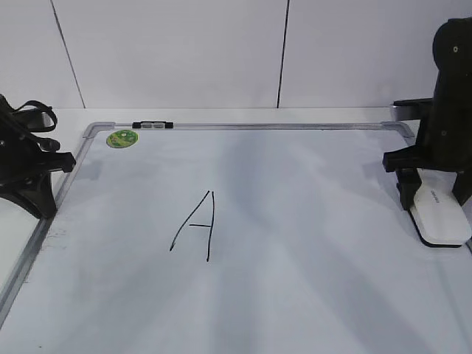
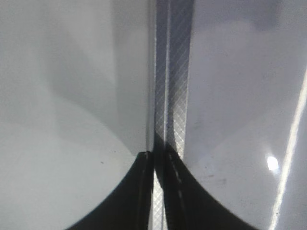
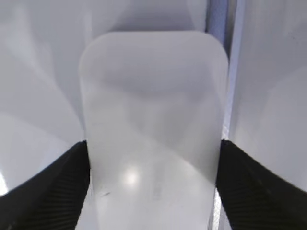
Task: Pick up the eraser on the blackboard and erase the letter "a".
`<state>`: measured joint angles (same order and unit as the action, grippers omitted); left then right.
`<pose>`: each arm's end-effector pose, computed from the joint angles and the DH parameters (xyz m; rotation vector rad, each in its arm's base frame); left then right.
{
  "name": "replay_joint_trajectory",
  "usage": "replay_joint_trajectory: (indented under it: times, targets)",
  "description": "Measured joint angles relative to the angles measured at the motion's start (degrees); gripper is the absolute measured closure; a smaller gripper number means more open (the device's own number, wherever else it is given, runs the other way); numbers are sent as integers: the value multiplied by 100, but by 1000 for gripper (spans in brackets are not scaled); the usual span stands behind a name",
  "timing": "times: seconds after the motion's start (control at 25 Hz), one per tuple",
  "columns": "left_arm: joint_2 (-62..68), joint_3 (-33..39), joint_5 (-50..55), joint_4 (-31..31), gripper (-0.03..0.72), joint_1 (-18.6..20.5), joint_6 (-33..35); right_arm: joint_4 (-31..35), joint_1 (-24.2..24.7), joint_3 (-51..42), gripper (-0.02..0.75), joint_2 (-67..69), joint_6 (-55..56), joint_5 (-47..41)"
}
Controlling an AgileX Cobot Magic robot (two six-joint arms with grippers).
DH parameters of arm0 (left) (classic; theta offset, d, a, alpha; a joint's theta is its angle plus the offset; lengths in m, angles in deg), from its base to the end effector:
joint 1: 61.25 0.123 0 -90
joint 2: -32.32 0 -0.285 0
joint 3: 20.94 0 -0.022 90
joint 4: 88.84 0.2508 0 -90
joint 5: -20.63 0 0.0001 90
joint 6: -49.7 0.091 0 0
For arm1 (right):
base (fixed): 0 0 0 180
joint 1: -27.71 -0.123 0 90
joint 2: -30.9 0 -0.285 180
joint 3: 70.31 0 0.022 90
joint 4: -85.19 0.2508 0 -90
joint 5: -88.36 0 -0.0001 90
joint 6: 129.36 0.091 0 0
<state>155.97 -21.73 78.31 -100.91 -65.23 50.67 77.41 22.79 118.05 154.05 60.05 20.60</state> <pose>0.3785 -0.0425 0.1531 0.0426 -3.1150 0.2766 0.3885 0.0220 0.1862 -0.0374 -3.1063 0.2008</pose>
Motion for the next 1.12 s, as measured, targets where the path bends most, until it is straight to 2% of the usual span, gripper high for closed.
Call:
replay_joint_trajectory:
  times: [0.16, 0.28, 0.48, 0.6, 0.92, 1.12]
  targets:
    - [0, 0, 0, 0, 630, 0, 0, 0, 0, 233, 96, -37, 0, -104]
    - [14, -22, 10, 38, 590, 0, 0, -24, 0, 369, 95, -130, 35, -143]
    - [88, -244, 127, 193, 389, 0, 0, -61, 8, 401, 95, -203, 71, -166]
    - [112, -540, 445, 206, 334, 0, 0, -86, 8, 404, 96, -231, 83, -177]
    - [-177, -1413, 1138, 206, 332, 0, 0, -86, 8, 673, 105, -761, 209, -200]
    - [-739, -1514, 1190, 195, 365, 0, 0, -86, 8, 685, 146, -1134, 251, -228]
